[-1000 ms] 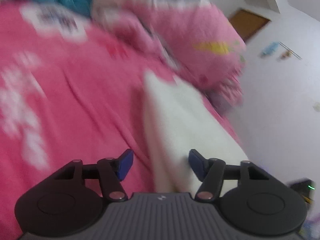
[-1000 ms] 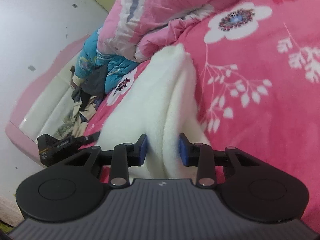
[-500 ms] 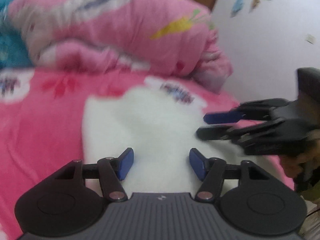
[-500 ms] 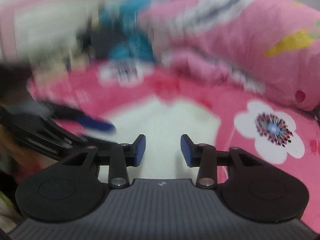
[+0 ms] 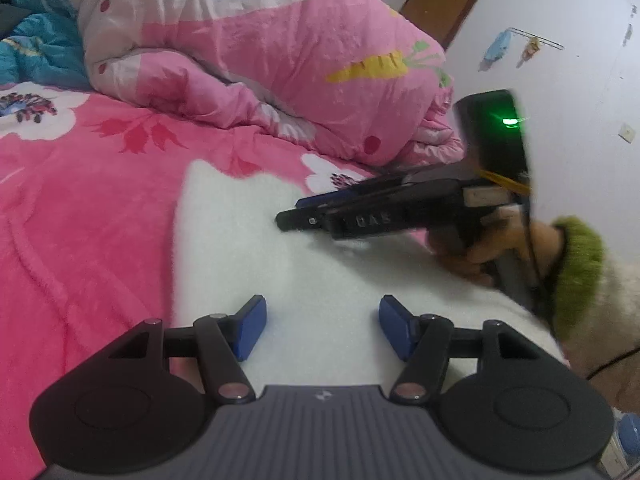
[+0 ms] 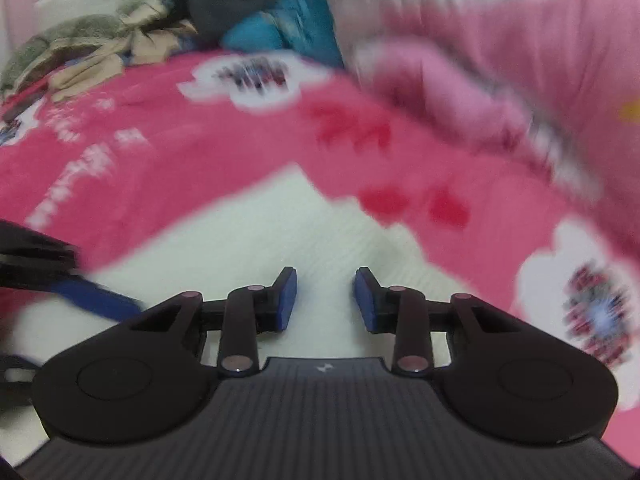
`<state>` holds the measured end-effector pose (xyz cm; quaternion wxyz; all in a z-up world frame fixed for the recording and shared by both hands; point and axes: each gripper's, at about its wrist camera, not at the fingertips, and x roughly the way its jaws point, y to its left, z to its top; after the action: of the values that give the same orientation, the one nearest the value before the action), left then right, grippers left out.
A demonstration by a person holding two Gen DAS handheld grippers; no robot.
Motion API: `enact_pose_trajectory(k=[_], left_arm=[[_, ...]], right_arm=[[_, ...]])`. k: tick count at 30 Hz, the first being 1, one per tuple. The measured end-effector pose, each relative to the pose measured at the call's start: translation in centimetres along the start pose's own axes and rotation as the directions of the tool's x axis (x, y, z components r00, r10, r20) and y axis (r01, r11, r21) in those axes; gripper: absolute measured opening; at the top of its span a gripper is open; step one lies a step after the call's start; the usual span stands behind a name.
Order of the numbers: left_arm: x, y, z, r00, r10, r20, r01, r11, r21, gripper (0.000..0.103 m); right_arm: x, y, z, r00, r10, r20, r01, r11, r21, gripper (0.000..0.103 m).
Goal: Fold clothes
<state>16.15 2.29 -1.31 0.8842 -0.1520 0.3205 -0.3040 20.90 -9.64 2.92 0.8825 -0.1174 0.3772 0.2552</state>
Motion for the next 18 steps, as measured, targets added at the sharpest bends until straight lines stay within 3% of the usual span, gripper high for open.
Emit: enact_pose_trajectory(k=[2, 6, 10, 13, 18], left_arm=[[0.0, 0.1, -0.1, 1.000, -0.009, 0.006, 0.008, 1.000, 0.006, 0.064], [0.0, 0.2, -0.3, 1.000, -0.010, 0.020, 0.010, 1.000, 0.008, 0.064], [0.1, -0.1, -0.1, 1.000, 0.019, 0.013, -0.019, 1.000, 0.007, 0.064], [-0.1, -0.4, 0.2, 1.000, 0.018, 0.003, -0.018, 0.999, 0.028, 0.065], [-0.7, -1.2, 1.0, 0.999, 0.031, -0.010, -0.030, 0.998, 0.049, 0.069]], right_arm=[[1.6, -0.4, 1.0, 1.000, 0.019, -0.007, -0.019, 1.000, -0.003, 0.030], [0.9, -0.4, 2.3, 0.999, 0.009, 0.041, -0.009, 1.000, 0.009, 0.030], [5.8, -2.2, 2.3, 0.999, 0.018, -0.040, -0.015, 0.997, 0.079, 0.030], [4.3, -4.0, 2.4, 1.000, 0.016, 0.001, -0.016, 0.982, 0.189, 0.031], [-6.5, -4.9, 0.4, 0.985, -0.137, 0.102, 0.103, 0.954, 0.282, 0.031]])
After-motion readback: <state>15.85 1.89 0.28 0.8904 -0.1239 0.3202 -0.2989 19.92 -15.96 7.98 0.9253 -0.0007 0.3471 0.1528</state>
